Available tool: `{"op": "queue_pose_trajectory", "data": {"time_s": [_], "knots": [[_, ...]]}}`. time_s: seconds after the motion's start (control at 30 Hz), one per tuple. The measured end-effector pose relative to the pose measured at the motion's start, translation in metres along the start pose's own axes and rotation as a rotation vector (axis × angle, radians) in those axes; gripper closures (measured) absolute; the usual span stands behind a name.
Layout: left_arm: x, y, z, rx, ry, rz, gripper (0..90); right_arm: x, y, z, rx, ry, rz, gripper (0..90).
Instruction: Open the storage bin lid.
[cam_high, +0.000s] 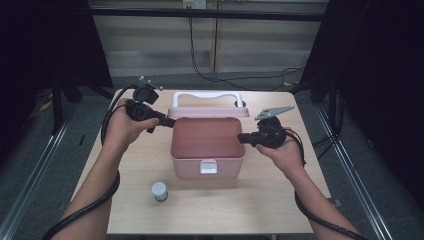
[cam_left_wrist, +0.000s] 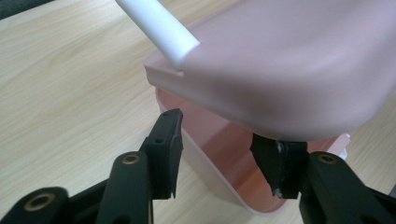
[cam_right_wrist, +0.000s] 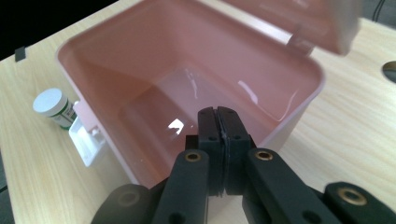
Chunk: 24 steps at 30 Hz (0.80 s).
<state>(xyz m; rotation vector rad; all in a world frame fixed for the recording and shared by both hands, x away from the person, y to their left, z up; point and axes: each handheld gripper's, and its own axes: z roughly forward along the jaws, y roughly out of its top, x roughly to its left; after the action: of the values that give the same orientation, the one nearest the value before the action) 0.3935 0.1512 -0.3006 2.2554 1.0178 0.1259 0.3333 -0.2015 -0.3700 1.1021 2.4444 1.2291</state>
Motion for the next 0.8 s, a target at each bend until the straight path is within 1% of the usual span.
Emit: {"op": "queue_pose_trajectory", "data": {"time_s": [0.07,0.17,0.23,0.33,0.43,0.47,0.5,0.53,0.6,0.63,0.7,0.8], "knots": [[0.0,0.002,-0.001,0.003,-0.002,0.013,55.4,0.001,-0.003,0.002,0.012,0.002,-0.005,88.9],[-0.001,0.004,-0.002,-0.011,0.0,-0.001,56.3,0.002,-0.006,0.005,0.012,0.014,-0.013,88.7],[-0.001,0.006,-0.003,-0.019,0.006,0.004,56.4,0.004,-0.008,0.006,0.018,0.017,-0.016,88.6],[-0.001,0.008,-0.003,-0.019,0.0,-0.002,56.8,0.005,-0.011,0.006,0.019,0.021,-0.023,88.4],[-0.001,0.011,-0.003,-0.025,0.001,-0.005,58.7,0.005,-0.013,0.005,0.023,0.021,-0.019,88.3],[-0.001,0.012,-0.004,-0.034,0.003,-0.013,60.2,0.004,-0.014,0.005,0.025,0.023,-0.021,88.2],[0.0,0.013,-0.004,-0.037,0.003,-0.008,60.8,0.005,-0.015,0.005,0.029,0.021,-0.021,88.1],[0.0,0.014,-0.004,-0.044,0.001,-0.017,62.1,0.005,-0.016,0.005,0.031,0.023,-0.021,88.1],[0.0,0.016,-0.004,-0.051,0.009,-0.014,63.6,0.005,-0.018,0.006,0.037,0.026,-0.029,87.9],[-0.001,0.017,-0.005,-0.049,0.012,-0.016,63.7,0.006,-0.018,0.007,0.04,0.026,-0.024,87.8],[0.0,0.019,-0.005,-0.05,0.019,-0.014,64.1,0.006,-0.019,0.008,0.037,0.031,-0.03,87.5],[0.0,0.021,-0.005,-0.051,0.033,-0.017,67.1,0.006,-0.02,0.009,0.035,0.037,-0.027,87.4]]}}
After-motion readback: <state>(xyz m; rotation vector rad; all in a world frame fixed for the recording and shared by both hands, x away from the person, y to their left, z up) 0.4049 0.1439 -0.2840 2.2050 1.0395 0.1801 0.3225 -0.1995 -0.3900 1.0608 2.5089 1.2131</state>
